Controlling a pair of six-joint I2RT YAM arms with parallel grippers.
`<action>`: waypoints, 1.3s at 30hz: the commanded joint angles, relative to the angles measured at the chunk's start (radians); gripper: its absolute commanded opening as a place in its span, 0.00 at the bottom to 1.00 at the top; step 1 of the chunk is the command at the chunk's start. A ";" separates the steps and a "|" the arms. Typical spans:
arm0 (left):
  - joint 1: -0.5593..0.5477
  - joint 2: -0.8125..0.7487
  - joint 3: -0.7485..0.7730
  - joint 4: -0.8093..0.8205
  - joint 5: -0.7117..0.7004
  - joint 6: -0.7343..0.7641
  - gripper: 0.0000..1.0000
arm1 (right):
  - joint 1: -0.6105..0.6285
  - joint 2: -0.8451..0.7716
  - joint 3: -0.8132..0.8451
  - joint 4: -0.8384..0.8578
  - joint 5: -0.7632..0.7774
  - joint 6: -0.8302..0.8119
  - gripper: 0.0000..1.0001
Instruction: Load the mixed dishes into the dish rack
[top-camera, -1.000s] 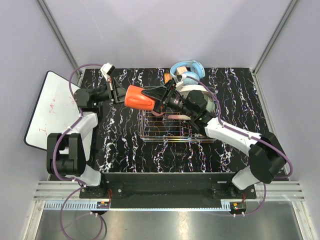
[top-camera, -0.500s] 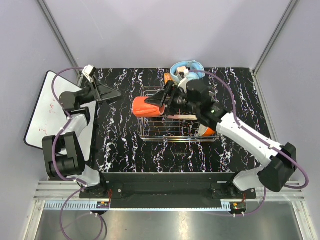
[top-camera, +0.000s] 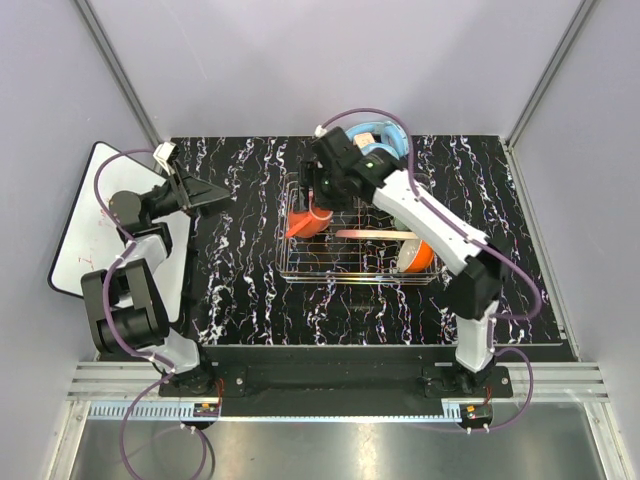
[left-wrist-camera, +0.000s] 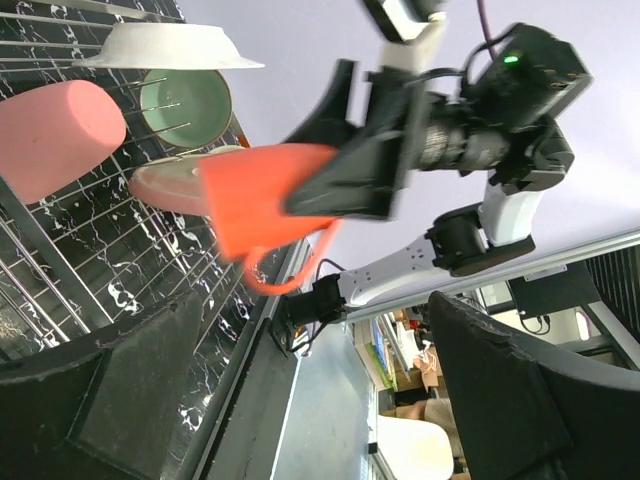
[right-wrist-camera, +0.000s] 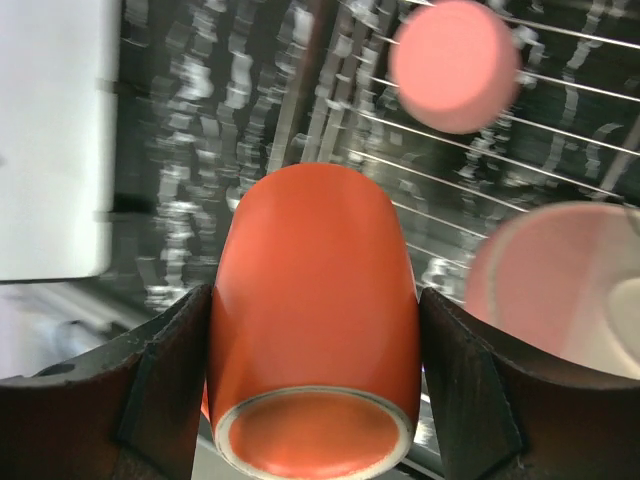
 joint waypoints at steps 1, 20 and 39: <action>0.009 -0.028 0.029 0.384 0.213 -0.044 0.99 | 0.044 0.073 0.214 -0.164 0.157 -0.122 0.00; 0.036 -0.112 -0.083 0.385 0.210 0.025 0.99 | 0.053 0.363 0.319 -0.213 0.199 -0.212 0.00; 0.057 -0.135 -0.131 0.385 0.212 0.055 0.99 | 0.056 0.486 0.308 -0.213 0.179 -0.255 0.00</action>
